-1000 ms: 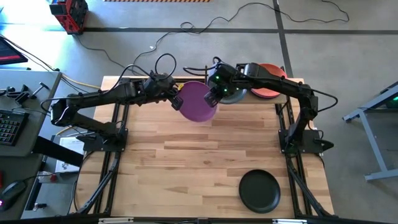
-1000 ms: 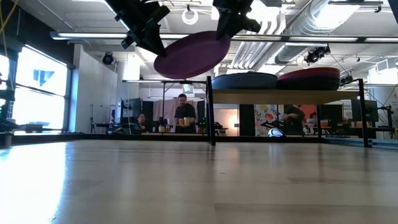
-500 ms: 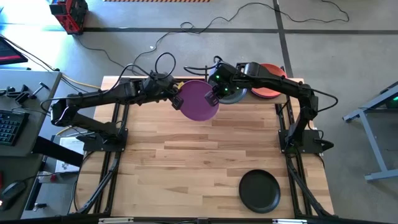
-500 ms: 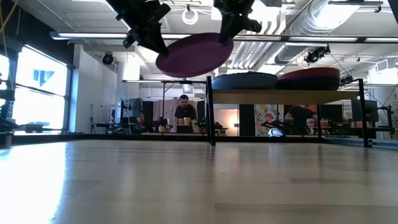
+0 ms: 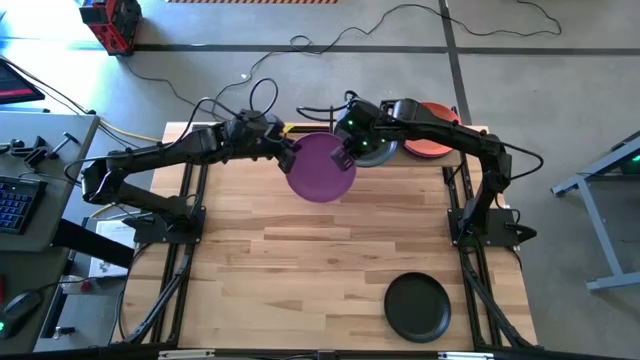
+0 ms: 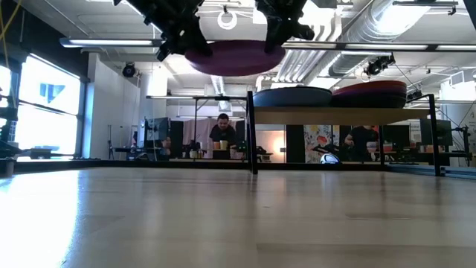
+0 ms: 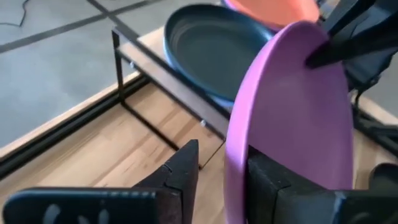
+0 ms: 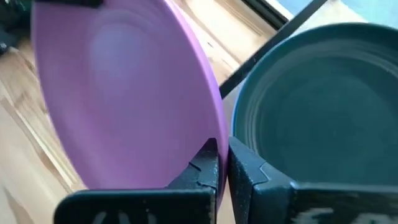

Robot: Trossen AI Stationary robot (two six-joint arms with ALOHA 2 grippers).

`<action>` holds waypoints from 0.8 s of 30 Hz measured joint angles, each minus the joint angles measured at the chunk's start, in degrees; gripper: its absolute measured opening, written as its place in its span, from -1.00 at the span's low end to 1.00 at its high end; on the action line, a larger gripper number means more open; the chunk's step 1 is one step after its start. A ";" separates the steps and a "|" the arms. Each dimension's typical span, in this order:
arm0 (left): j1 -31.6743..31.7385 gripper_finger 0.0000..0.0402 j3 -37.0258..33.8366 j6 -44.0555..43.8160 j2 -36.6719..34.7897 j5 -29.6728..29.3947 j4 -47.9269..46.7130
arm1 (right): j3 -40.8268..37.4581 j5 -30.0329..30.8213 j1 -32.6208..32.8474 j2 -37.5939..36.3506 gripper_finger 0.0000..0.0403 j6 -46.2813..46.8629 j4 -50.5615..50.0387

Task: Place and stack plates onto a shelf
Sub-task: Stack the violet plate on top of the dark blue plate on the shelf

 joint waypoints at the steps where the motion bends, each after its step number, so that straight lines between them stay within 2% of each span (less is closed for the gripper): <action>1: 0.00 -0.53 0.00 0.02 0.00 0.07 0.59 | 0.00 0.02 -0.02 0.00 -1.00 -0.37 -0.46; 14: 0.89 -0.52 0.00 2.51 0.02 1.17 2.46 | 0.00 -0.47 -5.06 0.00 -1.00 -7.09 -5.29; 24: 3.57 -0.52 0.00 3.06 0.02 1.18 2.42 | 0.00 -8.80 -14.73 -0.80 -1.00 -15.91 -5.73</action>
